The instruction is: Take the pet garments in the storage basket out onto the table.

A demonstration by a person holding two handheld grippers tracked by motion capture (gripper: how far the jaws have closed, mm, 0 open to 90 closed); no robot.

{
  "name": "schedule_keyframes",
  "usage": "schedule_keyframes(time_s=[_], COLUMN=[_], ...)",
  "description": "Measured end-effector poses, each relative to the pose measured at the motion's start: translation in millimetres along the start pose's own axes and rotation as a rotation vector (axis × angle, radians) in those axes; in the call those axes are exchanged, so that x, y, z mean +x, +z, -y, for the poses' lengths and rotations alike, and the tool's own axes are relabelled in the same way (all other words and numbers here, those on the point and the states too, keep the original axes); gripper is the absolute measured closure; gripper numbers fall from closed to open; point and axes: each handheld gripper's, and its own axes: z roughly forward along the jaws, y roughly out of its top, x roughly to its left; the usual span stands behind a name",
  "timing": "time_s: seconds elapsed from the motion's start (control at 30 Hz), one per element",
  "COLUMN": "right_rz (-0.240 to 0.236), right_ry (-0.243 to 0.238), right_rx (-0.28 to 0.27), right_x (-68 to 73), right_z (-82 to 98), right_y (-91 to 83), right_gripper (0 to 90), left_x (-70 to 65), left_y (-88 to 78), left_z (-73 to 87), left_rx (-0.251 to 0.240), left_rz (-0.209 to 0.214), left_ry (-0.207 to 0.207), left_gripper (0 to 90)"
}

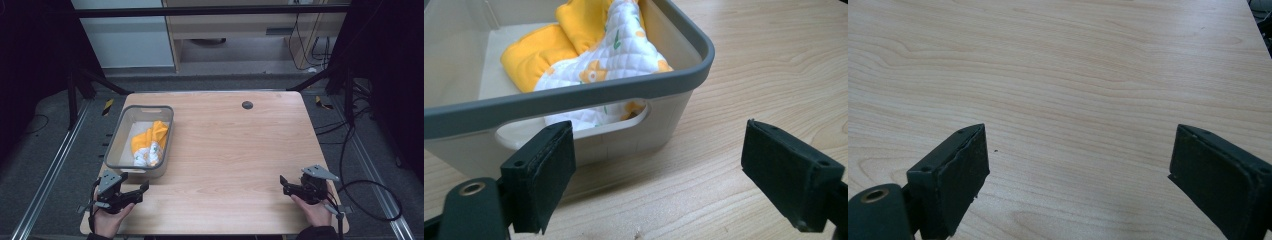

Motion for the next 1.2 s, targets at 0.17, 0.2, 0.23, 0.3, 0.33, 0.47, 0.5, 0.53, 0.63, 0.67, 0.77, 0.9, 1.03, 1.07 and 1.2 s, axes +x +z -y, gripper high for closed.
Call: schedule_keyframes(time_s=[0.17,0.2,0.23,0.3,0.33,0.47,0.5,0.53,0.63,0.67,0.77,0.9,1.03,1.07,1.2], right_rz=[-0.003,-0.001,0.0,0.0,0.0,0.001,0.001,0.001,0.003,0.003,0.004,0.0,-0.007,-0.006,-0.003], right_ry=[-0.003,-0.009,-0.013,-0.02,-0.02,-0.02,-0.019,-0.019,-0.023,-0.023,-0.022,-0.019,-0.018,-0.019,-0.024], right_rx=[0.0,0.0,-0.002,-0.004,-0.004,-0.001,-0.002,-0.002,-0.004,-0.004,-0.002,-0.002,-0.001,-0.002,0.0], right_x=[2.4,2.7,2.7,2.6,2.6,2.9,3.1,3.1,3.2,3.2,3.5,3.7,4.9,5.0,4.5], right_z=[-0.6,-0.6,-0.6,-0.5,-0.5,-0.5,-0.5,-0.5,-0.3,-0.3,-0.1,0.0,-0.1,-0.1,-0.2], right_y=[0.8,1.2,1.5,1.8,1.8,2.3,2.3,2.3,2.7,2.7,2.6,2.5,2.2,2.2,3.4], right_gripper=[8.8,8.8,8.8,8.8,8.8,8.8,8.8,8.8,8.8,8.8,8.9,9.1,9.4,9.5,9.5], left_x=[0.6,1.0,1.5,2.0,2.1,2.2,2.2,2.2,2.2,2.3,2.2,2.5,3.1,3.3,4.4], left_y=[-4.2,-4.6,-5.0,-6.1,-6.7,-9.8,-10.4,-10.4,-11.5,-11.6,-12.1,-12.2,-12.2,-12.3,-12.5], left_z=[-4.1,-4.8,-5.5,-7.3,-8.2,-12.6,-13.4,-13.4,-15.6,-16.2,-18.4,-21.3,-24.7,-25.8,-31.1], left_rx=[-0.029,-0.029,-0.033,-0.038,-0.044,-0.057,-0.057,-0.057,-0.061,-0.064,-0.063,-0.067,-0.07,-0.07,-0.07], left_rz=[0.01,0.012,0.014,0.013,0.014,0.018,0.018,0.018,0.016,0.015,0.016,0.019,0.02,0.02,0.029], left_ry=[-0.017,-0.021,-0.024,-0.026,-0.026,-0.025,-0.025,-0.025,-0.025,-0.027,-0.032,-0.039,-0.038,-0.038,-0.032], left_gripper=[13.6,13.6,13.6,13.6,13.6,13.5,13.5,13.5,13.8,13.8,14.1,14.2,14.0,14.0,14.4])
